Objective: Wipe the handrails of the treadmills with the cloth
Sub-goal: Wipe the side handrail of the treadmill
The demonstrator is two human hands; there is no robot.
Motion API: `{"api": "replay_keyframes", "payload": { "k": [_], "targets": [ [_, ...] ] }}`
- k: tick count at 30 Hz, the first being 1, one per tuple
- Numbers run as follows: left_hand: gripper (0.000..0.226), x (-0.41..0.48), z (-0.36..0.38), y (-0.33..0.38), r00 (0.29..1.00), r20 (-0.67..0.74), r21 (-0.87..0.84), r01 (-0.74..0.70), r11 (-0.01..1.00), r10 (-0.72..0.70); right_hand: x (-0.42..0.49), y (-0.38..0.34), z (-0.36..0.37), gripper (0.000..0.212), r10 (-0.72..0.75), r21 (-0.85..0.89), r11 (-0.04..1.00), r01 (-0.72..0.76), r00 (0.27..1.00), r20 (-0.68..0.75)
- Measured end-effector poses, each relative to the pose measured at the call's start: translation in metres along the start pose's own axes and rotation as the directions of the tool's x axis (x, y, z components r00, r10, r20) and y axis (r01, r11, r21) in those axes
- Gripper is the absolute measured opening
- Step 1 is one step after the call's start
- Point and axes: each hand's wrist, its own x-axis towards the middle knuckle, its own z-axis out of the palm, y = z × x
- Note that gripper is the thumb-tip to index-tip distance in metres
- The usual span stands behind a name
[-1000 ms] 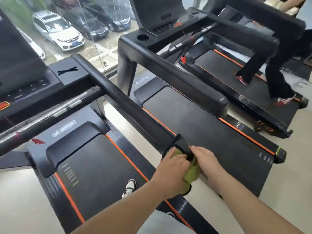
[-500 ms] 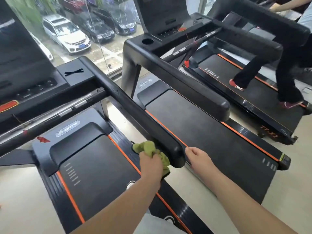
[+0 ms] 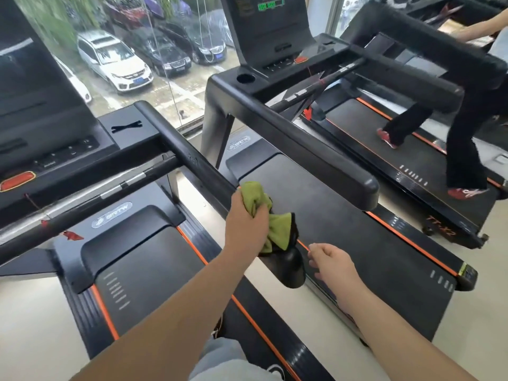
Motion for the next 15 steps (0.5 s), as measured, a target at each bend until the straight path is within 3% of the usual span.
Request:
{"api": "replay_keyframes", "payload": {
  "k": [2, 4, 7, 9, 11, 13, 15],
  "targets": [
    [0.036, 0.015, -0.004, -0.023, 0.990, 0.133, 0.414, -0.106, 0.904, 0.055, -0.001, -0.006, 0.004, 0.045, -0.011, -0.006, 1.000, 0.011, 1.000, 0.005],
    [0.056, 0.016, -0.003, -0.042, 0.967, 0.247, 0.633, -0.207, 0.746, 0.059, 0.002, -0.009, 0.008, 0.039, -0.020, -0.014, 1.000, 0.021, 1.000, 0.022],
    [0.054, -0.005, 0.010, -0.045, 0.917, 0.368, 0.657, -0.375, 0.655, 0.156, 0.012, -0.012, 0.012, 0.030, -0.058, -0.033, 0.998, 0.059, 0.998, 0.027],
    [0.056, -0.026, 0.020, -0.041, 0.804, 0.552, 0.648, -0.581, 0.492, 0.222, 0.019, -0.016, 0.012, 0.030, -0.086, -0.068, 0.994, 0.087, 0.996, 0.015],
    [0.061, -0.024, 0.022, -0.041, 0.730, 0.651, 0.617, -0.668, 0.416, 0.208, 0.024, -0.023, 0.010, 0.033, -0.092, -0.102, 0.991, 0.092, 0.996, 0.002],
    [0.059, 0.002, 0.011, -0.043, 0.768, 0.612, 0.648, -0.625, 0.435, 0.192, 0.026, -0.032, 0.010, 0.025, -0.120, -0.097, 0.988, 0.124, 0.992, 0.046],
    [0.058, 0.033, -0.004, -0.042, 0.856, 0.483, 0.697, -0.502, 0.512, 0.182, 0.026, -0.039, 0.011, 0.008, -0.130, -0.086, 0.985, 0.148, 0.974, 0.187]
  ]
}}
